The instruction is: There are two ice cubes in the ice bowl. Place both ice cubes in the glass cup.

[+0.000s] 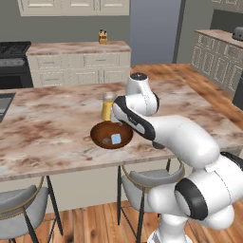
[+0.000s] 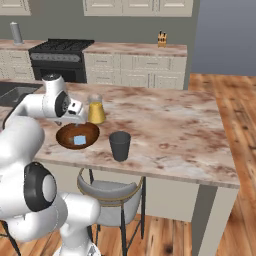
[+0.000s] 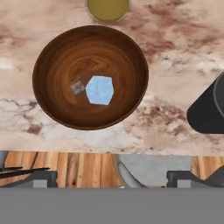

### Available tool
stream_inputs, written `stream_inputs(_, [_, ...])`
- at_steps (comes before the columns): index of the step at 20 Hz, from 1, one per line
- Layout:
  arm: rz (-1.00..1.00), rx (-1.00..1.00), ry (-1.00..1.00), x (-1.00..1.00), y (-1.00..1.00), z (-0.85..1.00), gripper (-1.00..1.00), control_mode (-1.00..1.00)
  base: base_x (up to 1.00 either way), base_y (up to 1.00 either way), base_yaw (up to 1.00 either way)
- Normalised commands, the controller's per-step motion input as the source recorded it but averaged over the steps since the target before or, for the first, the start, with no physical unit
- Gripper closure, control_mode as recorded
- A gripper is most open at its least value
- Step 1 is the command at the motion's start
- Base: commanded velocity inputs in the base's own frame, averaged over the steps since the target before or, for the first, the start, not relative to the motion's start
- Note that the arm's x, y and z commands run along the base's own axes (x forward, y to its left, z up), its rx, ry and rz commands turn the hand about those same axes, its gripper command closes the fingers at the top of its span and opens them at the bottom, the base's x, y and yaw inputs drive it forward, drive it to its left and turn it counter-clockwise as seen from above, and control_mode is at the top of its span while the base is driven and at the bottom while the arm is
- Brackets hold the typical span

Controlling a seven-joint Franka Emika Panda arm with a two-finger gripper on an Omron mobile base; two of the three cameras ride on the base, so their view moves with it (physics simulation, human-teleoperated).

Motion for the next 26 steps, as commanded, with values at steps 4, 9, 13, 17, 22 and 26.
stream_inputs(4, [0.00,0.00,0.12,0.44,0.19,-0.21,-1.00,-1.00,0.00,0.00,0.00])
stream_inputs(9, [0.00,0.00,0.13,0.44,0.10,-0.29,-1.00,-1.00,0.00,0.00,0.00])
stream_inputs(13, [0.00,0.00,0.15,0.42,0.11,-0.41,-1.00,-1.00,0.00,0.00,0.00])
stream_inputs(17, [0.00,-0.03,0.10,0.30,0.11,-0.40,-1.00,-1.00,0.00,0.00,0.00])
stream_inputs(22, [0.00,-0.07,0.13,0.05,0.07,-0.24,-1.00,-1.00,0.00,0.00,0.00])
stream_inputs(26, [0.00,-0.08,0.10,0.18,0.02,-0.35,-1.00,-1.00,0.00,0.00,0.00])
